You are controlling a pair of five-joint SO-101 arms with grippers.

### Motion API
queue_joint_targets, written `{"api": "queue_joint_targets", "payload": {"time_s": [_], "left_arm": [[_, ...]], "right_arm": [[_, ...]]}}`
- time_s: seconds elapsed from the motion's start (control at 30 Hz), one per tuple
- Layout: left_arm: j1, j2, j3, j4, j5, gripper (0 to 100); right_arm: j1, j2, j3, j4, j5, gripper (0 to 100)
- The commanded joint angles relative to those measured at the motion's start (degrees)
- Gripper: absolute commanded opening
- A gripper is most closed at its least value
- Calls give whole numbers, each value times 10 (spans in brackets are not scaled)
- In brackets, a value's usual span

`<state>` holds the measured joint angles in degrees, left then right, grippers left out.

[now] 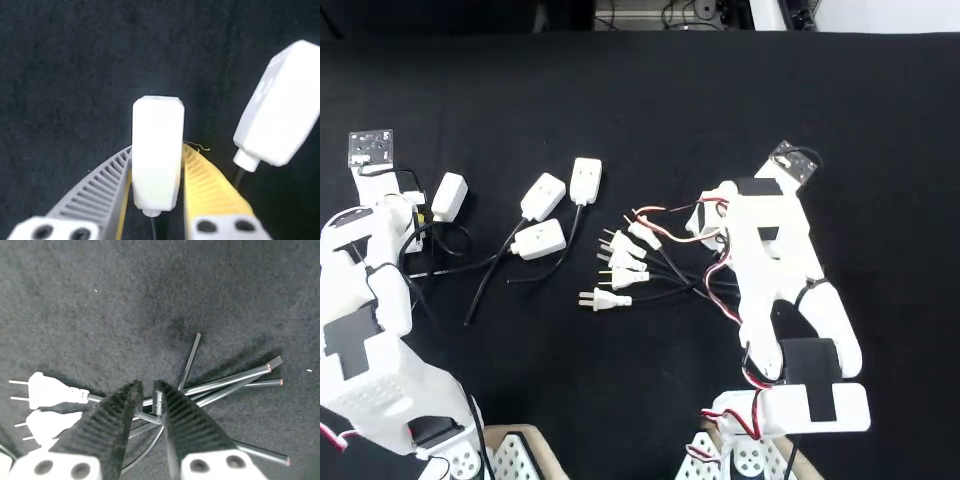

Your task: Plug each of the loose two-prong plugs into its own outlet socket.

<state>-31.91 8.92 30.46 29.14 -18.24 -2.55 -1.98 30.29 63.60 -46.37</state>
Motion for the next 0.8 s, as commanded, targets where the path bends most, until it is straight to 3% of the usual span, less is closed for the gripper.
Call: {"api": "queue_joint_targets", "payload": {"time_s": [0.0, 0.17, 0.27, 0.47, 0.67, 0.77], "left_arm": [[3, -4, -27, -4, 4, 36], [-7, -85, -11, 50, -7, 27], [-33, -203, -21, 171, 18, 27], [-13, -456, -45, 425, -47, 27], [180, -595, -49, 621, -69, 27], [311, -598, -17, 660, -69, 27]], "right_arm": [[8, -2, -3, -7, -3, 54], [8, -2, -4, -7, -3, 54], [8, -2, -4, -7, -3, 54], [8, -2, -4, -7, -3, 54], [10, -3, -4, -6, -2, 54], [23, -3, -4, -5, -2, 54]]}}
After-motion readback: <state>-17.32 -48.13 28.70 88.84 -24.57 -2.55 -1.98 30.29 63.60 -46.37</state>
